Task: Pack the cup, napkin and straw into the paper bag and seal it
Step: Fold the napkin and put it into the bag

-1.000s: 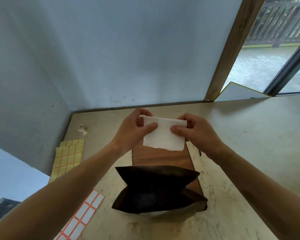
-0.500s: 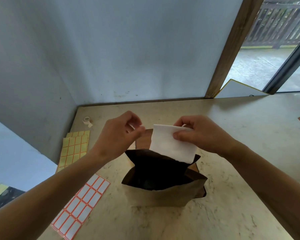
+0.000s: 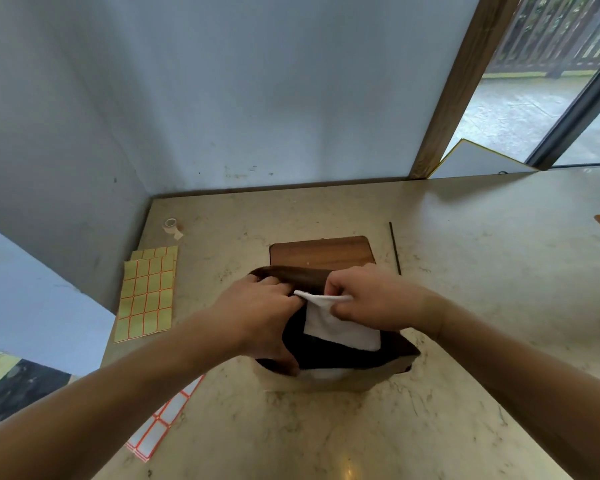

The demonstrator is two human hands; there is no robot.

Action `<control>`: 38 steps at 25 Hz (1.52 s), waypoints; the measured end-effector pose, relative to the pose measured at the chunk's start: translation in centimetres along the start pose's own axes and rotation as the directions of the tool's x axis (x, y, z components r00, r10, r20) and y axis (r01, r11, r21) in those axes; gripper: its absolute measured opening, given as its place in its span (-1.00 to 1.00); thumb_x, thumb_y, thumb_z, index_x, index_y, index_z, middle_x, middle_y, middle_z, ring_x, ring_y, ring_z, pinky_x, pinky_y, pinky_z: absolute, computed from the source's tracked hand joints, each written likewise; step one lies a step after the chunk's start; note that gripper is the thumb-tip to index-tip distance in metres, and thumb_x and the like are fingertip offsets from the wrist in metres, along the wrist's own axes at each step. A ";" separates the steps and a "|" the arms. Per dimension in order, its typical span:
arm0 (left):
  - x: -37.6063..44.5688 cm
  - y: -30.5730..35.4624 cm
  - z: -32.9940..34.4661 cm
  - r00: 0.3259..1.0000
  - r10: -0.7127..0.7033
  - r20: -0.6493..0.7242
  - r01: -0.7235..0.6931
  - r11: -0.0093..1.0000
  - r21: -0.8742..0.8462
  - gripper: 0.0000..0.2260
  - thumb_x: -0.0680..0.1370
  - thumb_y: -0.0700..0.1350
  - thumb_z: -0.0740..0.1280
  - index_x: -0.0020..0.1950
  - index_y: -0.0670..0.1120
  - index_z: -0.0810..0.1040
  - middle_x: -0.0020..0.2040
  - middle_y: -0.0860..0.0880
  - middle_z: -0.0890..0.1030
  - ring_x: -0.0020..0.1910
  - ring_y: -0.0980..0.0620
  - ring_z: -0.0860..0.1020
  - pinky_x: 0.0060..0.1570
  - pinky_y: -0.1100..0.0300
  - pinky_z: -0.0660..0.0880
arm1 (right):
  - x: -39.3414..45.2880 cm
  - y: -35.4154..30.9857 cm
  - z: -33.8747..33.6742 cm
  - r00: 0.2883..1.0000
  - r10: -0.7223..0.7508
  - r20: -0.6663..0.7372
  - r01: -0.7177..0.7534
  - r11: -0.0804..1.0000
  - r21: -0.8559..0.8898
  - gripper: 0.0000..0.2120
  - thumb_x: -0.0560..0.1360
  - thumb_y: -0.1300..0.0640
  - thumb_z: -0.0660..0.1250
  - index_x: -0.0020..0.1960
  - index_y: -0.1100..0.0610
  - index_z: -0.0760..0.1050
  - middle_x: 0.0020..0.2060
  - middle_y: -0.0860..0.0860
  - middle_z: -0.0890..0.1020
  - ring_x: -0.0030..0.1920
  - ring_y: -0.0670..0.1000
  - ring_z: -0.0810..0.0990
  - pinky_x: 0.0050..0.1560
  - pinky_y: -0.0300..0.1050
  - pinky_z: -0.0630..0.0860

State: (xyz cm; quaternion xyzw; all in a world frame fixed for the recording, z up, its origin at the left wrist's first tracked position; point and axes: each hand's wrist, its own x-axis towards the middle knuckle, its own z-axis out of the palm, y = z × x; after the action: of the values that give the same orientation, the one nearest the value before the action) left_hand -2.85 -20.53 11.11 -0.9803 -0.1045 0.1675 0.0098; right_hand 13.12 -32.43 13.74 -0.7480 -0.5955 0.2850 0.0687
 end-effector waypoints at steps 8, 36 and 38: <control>0.0 0.6 1.6 1.000 -0.021 0.004 0.021 0.997 0.077 0.20 0.15 0.54 0.32 0.57 0.00 -0.14 0.58 -0.12 0.04 0.54 -0.14 -0.02 0.47 -0.06 -0.11 | 0.0 0.4 0.8 0.981 0.192 -0.003 -0.169 0.855 -0.490 -0.88 0.56 0.03 0.20 -0.07 0.08 0.43 -0.14 0.06 0.59 -0.20 0.08 0.55 -0.43 -0.13 0.33; 0.8 0.8 1.1 0.999 -0.018 0.050 0.018 1.000 0.012 0.21 0.16 0.52 0.36 0.56 0.05 -0.20 0.59 -0.15 -0.08 0.55 -0.16 -0.14 0.49 -0.12 -0.10 | 6.6 3.7 14.8 0.735 0.665 0.136 -0.674 0.692 0.258 -0.67 0.64 0.14 0.01 0.29 0.18 0.44 0.27 0.19 0.50 0.26 0.16 0.47 0.24 -0.05 0.37; 0.7 0.7 1.2 0.999 -0.011 0.048 0.010 1.000 0.015 0.20 0.15 0.52 0.35 0.56 0.06 -0.19 0.59 -0.15 -0.08 0.55 -0.16 -0.13 0.48 -0.13 -0.08 | 6.5 3.4 15.1 0.730 0.664 0.164 -0.667 0.640 0.380 -0.68 0.65 0.10 0.02 0.26 0.16 0.45 0.23 0.18 0.52 0.21 0.15 0.48 0.13 -0.10 0.33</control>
State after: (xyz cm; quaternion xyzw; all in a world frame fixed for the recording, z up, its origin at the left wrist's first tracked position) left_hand -2.45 -21.12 9.70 -0.9753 -0.1085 0.1918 0.0156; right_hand 9.19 -30.97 -2.52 -0.8804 -0.2044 0.4127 0.1131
